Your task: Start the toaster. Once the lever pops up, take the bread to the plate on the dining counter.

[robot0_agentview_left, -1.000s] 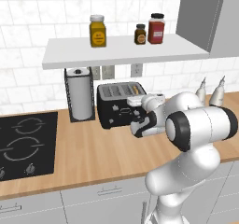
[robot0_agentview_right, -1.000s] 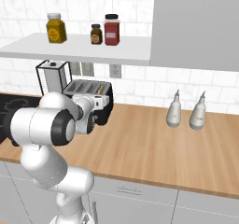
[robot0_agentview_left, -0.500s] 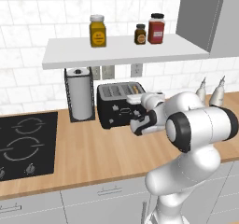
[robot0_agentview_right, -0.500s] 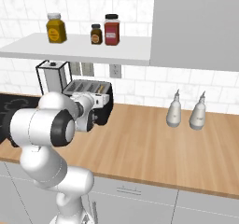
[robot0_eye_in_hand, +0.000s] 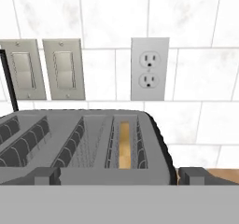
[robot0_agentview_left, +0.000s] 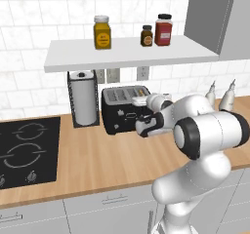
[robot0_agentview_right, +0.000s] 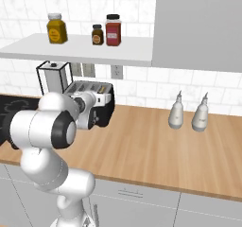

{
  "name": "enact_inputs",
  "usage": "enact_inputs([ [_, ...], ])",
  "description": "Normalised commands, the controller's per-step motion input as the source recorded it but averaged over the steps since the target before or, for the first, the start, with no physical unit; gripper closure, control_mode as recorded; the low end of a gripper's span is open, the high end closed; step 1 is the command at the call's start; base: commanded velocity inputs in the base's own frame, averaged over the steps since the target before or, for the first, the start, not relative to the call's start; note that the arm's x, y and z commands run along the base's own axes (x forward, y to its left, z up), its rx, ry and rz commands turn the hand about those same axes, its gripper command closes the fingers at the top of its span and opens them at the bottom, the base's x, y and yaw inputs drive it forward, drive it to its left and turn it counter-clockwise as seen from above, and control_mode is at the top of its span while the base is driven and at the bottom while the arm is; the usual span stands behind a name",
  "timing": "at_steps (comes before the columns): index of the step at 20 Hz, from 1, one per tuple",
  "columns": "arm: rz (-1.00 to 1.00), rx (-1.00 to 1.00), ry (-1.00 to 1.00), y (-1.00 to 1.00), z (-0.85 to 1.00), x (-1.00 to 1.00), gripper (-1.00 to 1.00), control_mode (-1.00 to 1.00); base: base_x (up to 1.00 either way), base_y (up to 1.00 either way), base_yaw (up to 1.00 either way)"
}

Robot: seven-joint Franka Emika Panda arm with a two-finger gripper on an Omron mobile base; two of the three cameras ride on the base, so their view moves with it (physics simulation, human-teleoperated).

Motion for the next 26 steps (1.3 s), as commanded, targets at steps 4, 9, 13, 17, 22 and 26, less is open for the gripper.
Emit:
enact_inputs([
  [4,0.00,0.00,0.00,-0.01,0.00,0.12,-1.00,-1.00,0.00,0.00,0.00],
  [9,0.00,0.00,0.00,-0.05,0.00,0.08,-1.00,-1.00,0.00,0.00,0.00],
  [13,0.00,0.00,0.00,-0.09,0.00,0.03,-1.00,-1.00,0.00,0.00,0.00],
  [17,0.00,0.00,0.00,-0.07,-0.01,0.05,-1.00,-1.00,0.00,0.00,0.00],
  [22,0.00,0.00,0.00,-0.01,-0.08,0.13,-1.00,-1.00,0.00,0.00,0.00],
  [26,0.00,0.00,0.00,0.00,-0.19,0.08,-1.00,-1.00,0.00,0.00,0.00],
])
